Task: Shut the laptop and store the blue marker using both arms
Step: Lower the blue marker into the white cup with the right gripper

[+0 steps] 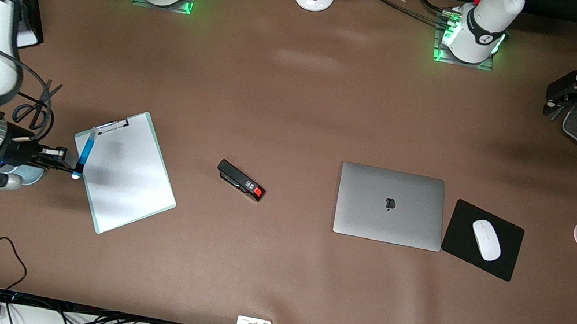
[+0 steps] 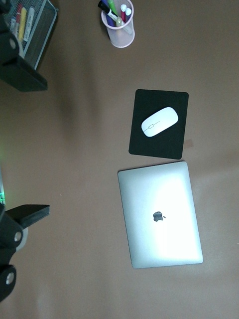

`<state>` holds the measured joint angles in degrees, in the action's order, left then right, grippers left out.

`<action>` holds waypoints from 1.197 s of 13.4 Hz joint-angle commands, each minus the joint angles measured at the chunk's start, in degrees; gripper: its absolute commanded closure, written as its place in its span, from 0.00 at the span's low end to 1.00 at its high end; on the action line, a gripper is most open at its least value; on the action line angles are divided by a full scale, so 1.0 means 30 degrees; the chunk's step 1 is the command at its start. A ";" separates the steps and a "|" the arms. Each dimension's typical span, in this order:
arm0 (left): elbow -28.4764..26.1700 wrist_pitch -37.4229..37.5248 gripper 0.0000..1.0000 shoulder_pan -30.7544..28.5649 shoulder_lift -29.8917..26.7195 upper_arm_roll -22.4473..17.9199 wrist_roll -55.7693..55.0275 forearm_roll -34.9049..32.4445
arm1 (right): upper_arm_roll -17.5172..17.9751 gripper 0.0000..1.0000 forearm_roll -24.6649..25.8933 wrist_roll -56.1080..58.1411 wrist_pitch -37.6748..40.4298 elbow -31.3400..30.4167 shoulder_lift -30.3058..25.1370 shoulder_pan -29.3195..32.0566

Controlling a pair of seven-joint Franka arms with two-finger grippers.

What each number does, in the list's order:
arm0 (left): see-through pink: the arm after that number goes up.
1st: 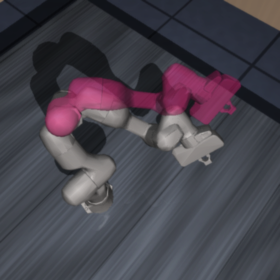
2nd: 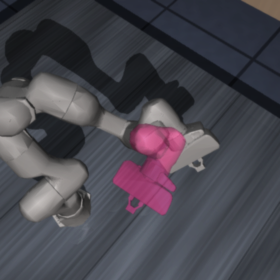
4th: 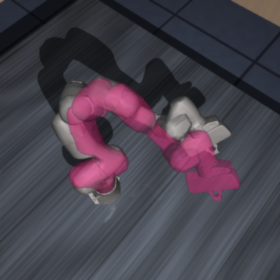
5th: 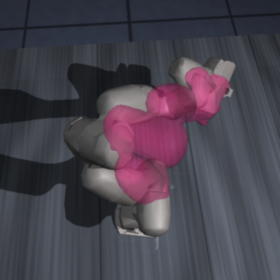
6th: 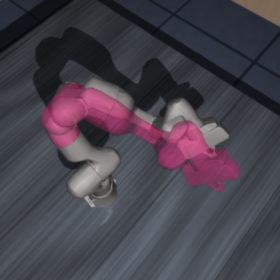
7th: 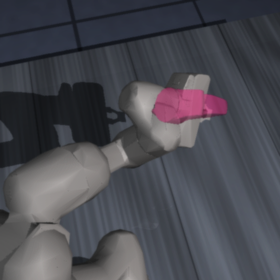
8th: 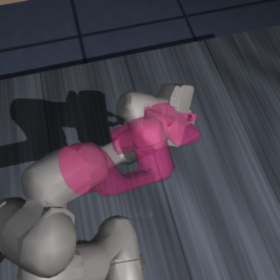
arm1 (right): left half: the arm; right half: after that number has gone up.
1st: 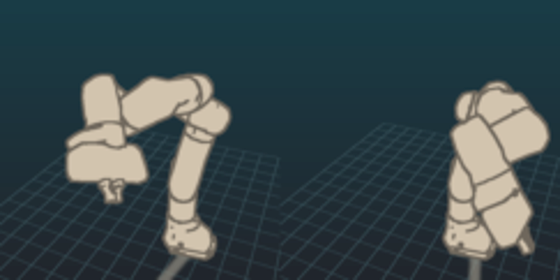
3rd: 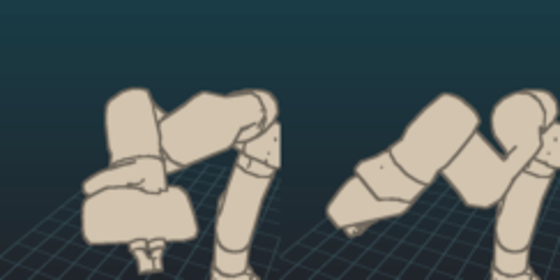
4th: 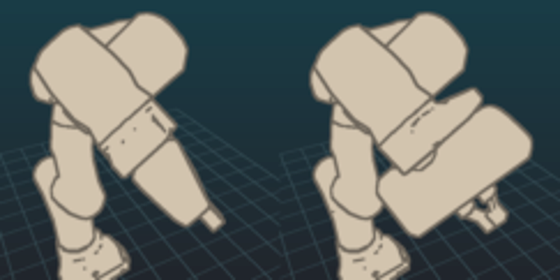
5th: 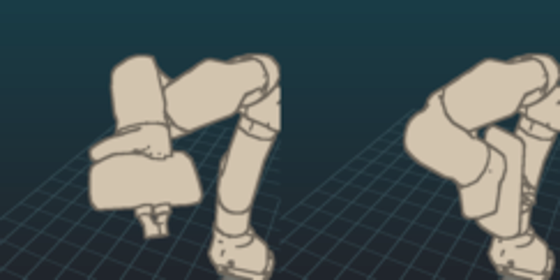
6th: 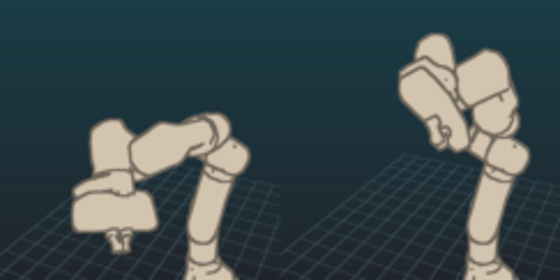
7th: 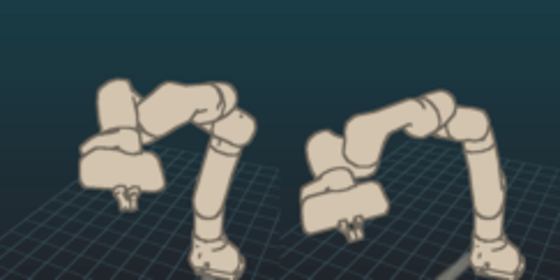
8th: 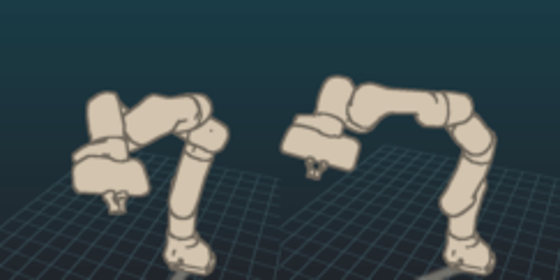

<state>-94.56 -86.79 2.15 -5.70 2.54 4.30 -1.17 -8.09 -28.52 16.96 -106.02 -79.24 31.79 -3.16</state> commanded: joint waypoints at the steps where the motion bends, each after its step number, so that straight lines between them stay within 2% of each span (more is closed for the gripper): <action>1: -0.0386 -0.0220 0.00 0.0016 -0.0355 -0.0202 0.0501 0.0420 | 0.0059 1.00 -0.0863 -0.1427 0.0799 -0.0072 -0.0897 0.0231; 6: -0.0415 -0.0250 0.00 -0.0101 -0.0355 -0.0261 0.0501 0.0420 | 0.0058 1.00 -0.0721 -0.4069 0.1328 -0.0217 -0.1718 0.0610; 13: -0.0386 -0.0396 0.00 -0.0101 -0.0091 -0.0261 0.0471 0.0420 | 0.0058 1.00 0.0450 -0.3515 0.1328 -0.0365 -0.1778 0.1695; 16: -0.0444 -0.0367 0.00 -0.0101 -0.0091 -0.0261 0.0471 0.0420 | 0.0058 0.99 0.1011 -0.1552 0.1327 -0.0365 -0.1778 0.1900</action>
<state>-94.95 -87.12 1.99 -5.44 2.16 4.32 -1.17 -8.35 -26.12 9.46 -102.61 -79.52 27.51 1.59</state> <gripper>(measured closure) 0.000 0.833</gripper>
